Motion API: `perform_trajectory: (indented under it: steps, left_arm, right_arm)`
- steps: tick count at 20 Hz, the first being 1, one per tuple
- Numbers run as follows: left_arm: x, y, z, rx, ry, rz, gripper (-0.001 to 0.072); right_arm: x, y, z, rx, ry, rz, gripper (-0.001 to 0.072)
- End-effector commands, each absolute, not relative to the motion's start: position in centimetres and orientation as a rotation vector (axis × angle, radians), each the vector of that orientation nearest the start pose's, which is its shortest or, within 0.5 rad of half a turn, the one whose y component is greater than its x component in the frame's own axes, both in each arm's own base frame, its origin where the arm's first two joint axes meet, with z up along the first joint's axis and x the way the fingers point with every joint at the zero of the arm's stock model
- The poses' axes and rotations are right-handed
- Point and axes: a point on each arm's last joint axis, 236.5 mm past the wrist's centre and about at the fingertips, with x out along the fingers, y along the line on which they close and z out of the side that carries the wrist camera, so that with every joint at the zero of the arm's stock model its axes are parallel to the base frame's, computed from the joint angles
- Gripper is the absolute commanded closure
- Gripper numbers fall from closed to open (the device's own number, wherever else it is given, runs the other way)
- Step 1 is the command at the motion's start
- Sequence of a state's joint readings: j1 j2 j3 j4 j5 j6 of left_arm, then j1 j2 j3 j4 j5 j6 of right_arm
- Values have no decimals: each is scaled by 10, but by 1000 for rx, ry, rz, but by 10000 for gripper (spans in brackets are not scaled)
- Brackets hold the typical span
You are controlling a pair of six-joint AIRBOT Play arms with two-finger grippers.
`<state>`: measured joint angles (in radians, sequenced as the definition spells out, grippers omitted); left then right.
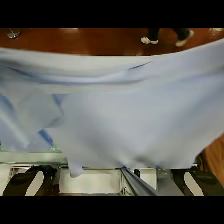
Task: Fold the shirts.
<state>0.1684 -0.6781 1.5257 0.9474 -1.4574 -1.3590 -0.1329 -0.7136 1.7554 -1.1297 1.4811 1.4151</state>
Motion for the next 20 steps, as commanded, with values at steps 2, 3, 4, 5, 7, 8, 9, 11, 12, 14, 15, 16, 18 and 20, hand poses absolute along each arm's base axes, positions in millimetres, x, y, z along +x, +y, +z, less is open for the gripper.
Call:
perform_trajectory:
  steps: [2, 3, 4, 5, 7, 8, 9, 11, 12, 14, 15, 16, 18, 20]
  left_arm:
    - [296, -89, 206, -311, 802, -433, 690]
    - [310, -87, 181, -360, 834, -416, 690]
    - [327, -86, 161, -410, 850, -399, 690]
    - [346, -85, 145, -429, 854, -393, 690]
    - [386, -85, 122, -478, 856, -379, 690]
    - [406, -85, 115, -502, 851, -370, 690]
    - [429, -83, 108, -532, 846, -357, 690]
    - [471, -82, 97, -601, 840, -350, 690]
    - [488, -83, 92, -633, 844, -356, 690]
    - [515, -93, 78, -692, 861, -379, 690]
    - [524, -99, 70, -711, 873, -391, 690]
    - [529, -104, 63, -720, 889, -398, 690]
    - [529, -110, 47, -730, 937, -413, 631]
    - [514, -107, 36, -724, 1016, -438, 1]
  right_arm:
    - [298, 60, 270, 123, 666, 310, 691]
    - [316, 56, 244, 143, 709, 300, 691]
    - [337, 49, 219, 163, 752, 279, 691]
    - [359, 45, 201, 182, 782, 266, 691]
    - [407, 38, 168, 234, 815, 242, 691]
    - [428, 36, 154, 259, 835, 239, 691]
    - [450, 37, 140, 288, 858, 246, 691]
    - [492, 41, 118, 356, 890, 267, 690]
    - [512, 42, 108, 393, 896, 270, 691]
    - [545, 47, 87, 475, 912, 278, 690]
    - [559, 50, 75, 527, 917, 284, 690]
    - [569, 54, 64, 598, 931, 279, 690]
    - [581, 57, 49, 714, 953, 268, 565]
    - [580, 52, 49, 762, 954, 291, 89]
